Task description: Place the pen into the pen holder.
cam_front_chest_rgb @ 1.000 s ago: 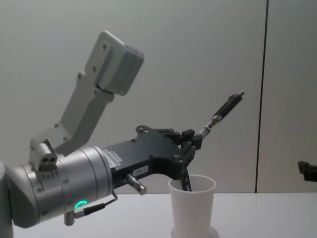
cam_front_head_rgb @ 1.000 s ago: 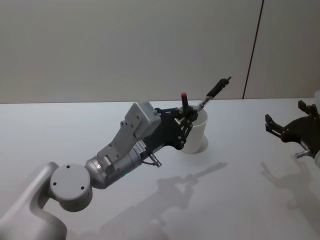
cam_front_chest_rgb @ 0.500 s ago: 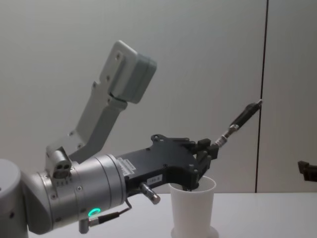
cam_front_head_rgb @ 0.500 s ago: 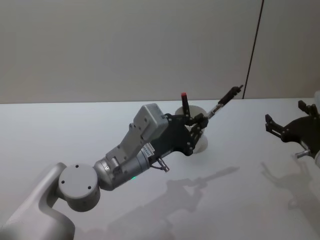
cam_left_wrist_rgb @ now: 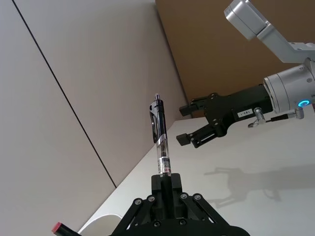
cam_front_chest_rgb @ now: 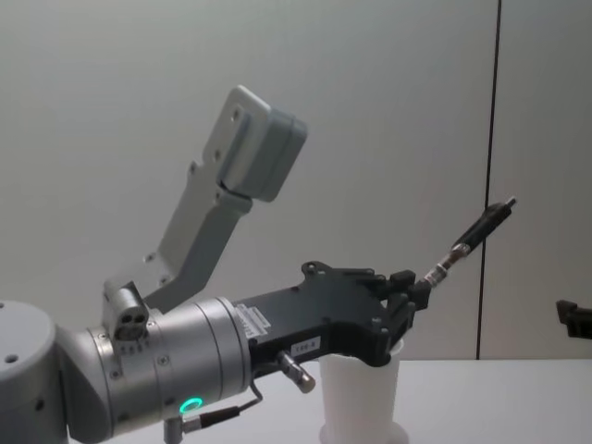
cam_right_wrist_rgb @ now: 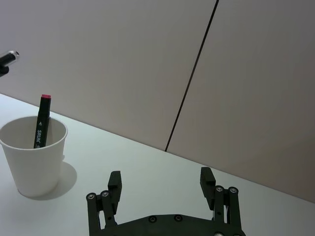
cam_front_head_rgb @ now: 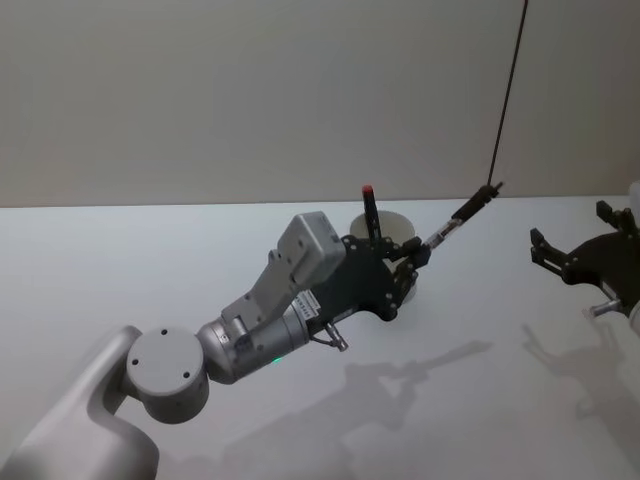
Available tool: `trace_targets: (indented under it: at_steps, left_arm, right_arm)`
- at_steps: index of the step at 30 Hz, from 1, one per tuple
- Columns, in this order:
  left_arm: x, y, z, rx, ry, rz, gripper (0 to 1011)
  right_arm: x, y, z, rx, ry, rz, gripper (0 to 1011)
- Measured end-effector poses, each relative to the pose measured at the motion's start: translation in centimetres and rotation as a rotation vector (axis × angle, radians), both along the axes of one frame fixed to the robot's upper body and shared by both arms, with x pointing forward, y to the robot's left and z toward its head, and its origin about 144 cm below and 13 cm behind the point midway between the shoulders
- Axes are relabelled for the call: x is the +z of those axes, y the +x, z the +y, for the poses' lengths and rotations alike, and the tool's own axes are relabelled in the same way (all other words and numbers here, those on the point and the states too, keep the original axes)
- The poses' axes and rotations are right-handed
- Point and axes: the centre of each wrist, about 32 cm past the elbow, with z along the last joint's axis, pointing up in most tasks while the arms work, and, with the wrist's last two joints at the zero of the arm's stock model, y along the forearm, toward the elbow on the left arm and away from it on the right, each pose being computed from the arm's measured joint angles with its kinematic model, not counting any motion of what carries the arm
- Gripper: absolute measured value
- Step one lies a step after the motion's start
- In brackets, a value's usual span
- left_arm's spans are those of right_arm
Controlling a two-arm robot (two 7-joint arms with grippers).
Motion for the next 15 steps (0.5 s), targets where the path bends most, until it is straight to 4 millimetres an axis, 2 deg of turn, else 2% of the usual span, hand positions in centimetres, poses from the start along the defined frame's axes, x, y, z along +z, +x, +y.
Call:
trace_targets:
  at_steps: [15]
  left_arm:
    - [-0.1, 0.11, -0.21, -0.019, 0.0, 0.01, 121]
  right_arm:
    - [0.08, -0.36, -0.34, 0.013, 0.022, -0.017, 1002]
